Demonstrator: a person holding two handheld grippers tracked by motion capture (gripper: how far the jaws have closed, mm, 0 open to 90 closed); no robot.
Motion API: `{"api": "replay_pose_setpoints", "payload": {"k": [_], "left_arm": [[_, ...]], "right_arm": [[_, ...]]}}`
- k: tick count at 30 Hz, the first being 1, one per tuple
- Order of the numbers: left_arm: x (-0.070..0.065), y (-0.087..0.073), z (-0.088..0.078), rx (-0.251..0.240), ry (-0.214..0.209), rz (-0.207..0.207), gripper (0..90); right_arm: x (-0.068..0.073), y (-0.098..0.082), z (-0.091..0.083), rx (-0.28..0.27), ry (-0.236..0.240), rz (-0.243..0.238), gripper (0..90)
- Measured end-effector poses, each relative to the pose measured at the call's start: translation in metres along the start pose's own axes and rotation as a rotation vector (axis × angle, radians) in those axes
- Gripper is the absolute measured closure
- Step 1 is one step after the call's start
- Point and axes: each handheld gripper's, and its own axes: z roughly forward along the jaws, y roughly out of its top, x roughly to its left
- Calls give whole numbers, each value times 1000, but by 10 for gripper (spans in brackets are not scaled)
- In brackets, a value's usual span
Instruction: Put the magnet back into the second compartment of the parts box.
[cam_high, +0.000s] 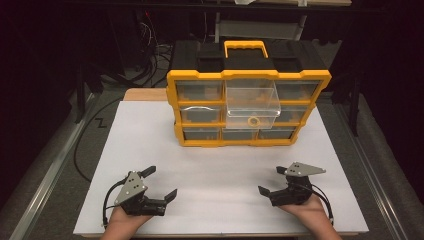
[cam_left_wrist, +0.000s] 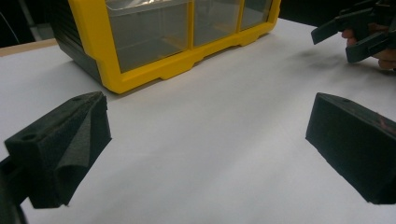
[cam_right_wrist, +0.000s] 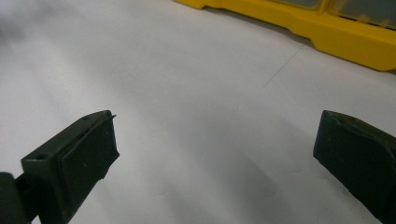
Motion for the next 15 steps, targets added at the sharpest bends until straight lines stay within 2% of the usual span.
{"api": "replay_pose_setpoints", "payload": {"k": [1, 2, 3, 4, 8, 15], "left_arm": [[0, 0, 0, 3, 0, -2, 10], [0, 0, 0, 6, 0, -3, 10], [0, 0, 0, 8, -1, -3, 10], [-1, 0, 1, 7, -1, -2, 10], [-1, 0, 3, 21, 1, -1, 10], [-2, 0, 3, 24, 11, -4, 10]], "right_arm": [[0, -2, -1, -14, -3, 10, 2], [-2, -6, -5, -56, -6, 38, 2], [-2, -6, -5, -56, -6, 38, 2], [-2, -7, -9, -78, -29, 39, 2], [-3, -8, -12, -108, -44, 33, 2], [-4, -11, -12, -98, -43, 19, 2]]}}
